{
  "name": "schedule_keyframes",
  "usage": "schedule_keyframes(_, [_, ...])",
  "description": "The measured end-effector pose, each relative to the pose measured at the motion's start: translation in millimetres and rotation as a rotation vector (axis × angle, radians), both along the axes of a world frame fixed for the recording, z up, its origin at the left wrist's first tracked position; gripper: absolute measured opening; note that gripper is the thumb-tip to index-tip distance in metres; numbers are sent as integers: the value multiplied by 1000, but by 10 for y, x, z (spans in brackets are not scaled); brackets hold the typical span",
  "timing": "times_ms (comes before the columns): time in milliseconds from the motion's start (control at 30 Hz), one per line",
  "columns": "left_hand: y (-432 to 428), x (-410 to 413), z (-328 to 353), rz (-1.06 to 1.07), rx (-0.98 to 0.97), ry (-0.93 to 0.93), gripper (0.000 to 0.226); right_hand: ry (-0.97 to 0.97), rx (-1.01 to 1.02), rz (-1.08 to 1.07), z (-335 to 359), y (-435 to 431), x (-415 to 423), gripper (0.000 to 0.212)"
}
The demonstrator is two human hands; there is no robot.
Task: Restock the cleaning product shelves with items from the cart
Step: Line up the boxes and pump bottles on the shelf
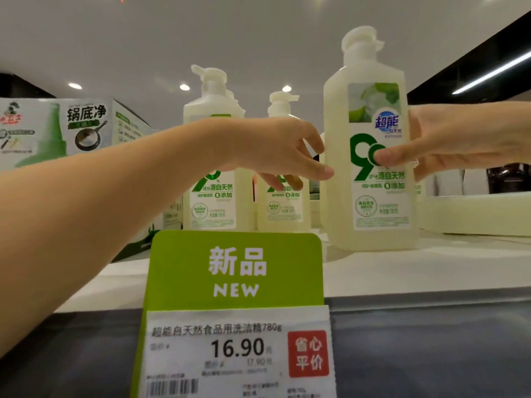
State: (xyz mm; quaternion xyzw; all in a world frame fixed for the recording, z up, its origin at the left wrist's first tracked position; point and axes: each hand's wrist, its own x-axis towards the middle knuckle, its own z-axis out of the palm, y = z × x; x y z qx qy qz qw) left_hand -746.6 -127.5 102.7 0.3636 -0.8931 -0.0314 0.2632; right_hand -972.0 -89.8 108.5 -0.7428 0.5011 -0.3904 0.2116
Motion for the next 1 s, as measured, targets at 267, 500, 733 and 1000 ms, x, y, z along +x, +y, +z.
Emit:
schedule_keyframes(267, [-122,94,21,115,-24,-75,39,94,115,-143,80,-406,16,60])
schedule_keyframes(500, [-124,95,68,99,-30,-77,44,116,120,-221,78,-793,-35,54])
schedule_keyframes(733, [-139,91,86,95,-45,-52,52,115,92,-246,-63,-1018,-149,52])
schedule_keyframes(1000, [-125,81,75,92,-44,-70,50,58,61,-271,-166,-998,-72,22])
